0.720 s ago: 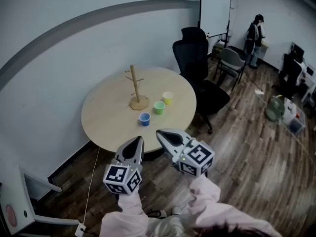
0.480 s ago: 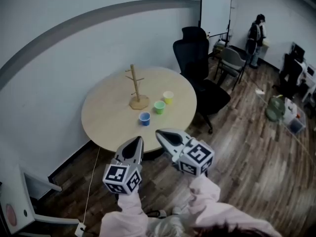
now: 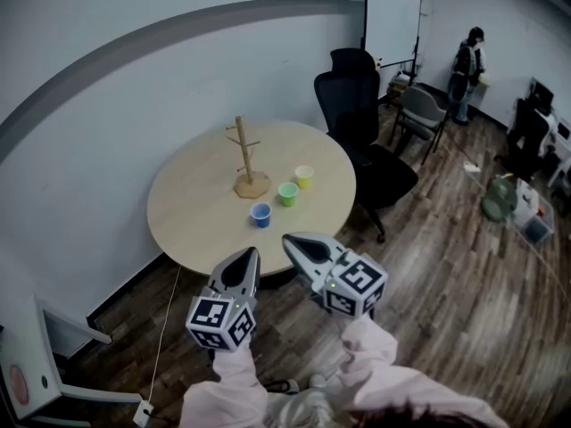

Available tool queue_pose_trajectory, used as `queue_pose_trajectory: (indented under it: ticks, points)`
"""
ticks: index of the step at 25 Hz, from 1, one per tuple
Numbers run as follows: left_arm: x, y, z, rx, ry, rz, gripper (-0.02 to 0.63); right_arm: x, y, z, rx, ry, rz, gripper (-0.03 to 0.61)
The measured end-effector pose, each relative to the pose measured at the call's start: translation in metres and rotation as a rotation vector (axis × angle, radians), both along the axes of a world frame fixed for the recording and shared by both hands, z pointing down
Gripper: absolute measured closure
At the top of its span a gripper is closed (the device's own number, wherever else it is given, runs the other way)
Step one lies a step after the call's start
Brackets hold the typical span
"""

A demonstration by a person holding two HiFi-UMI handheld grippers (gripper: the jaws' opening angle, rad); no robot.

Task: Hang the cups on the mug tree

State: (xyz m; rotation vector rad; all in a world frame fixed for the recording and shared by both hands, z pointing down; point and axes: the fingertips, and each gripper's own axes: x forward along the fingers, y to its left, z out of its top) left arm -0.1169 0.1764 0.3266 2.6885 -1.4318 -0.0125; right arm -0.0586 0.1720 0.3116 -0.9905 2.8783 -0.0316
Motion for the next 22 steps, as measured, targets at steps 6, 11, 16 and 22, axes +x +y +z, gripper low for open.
queue_pose_trajectory:
  ticks: [6, 11, 16, 22]
  points:
    - [0.005, 0.005, 0.008, -0.022, -0.013, -0.020, 0.614, 0.013, -0.003, 0.003, -0.031, -0.053, -0.017, 0.592]
    - [-0.001, 0.013, 0.023, -0.050, -0.024, -0.073, 0.614, 0.011, -0.003, 0.013, -0.056, -0.071, -0.061, 0.591]
    - [-0.011, 0.013, 0.031, -0.073, -0.020, -0.110, 0.614, -0.004, -0.004, 0.021, -0.076, -0.072, -0.121, 0.591]
    - [-0.026, -0.001, 0.044, -0.097, -0.016, -0.127, 0.614, -0.017, -0.022, 0.030, -0.110, -0.110, -0.167, 0.592]
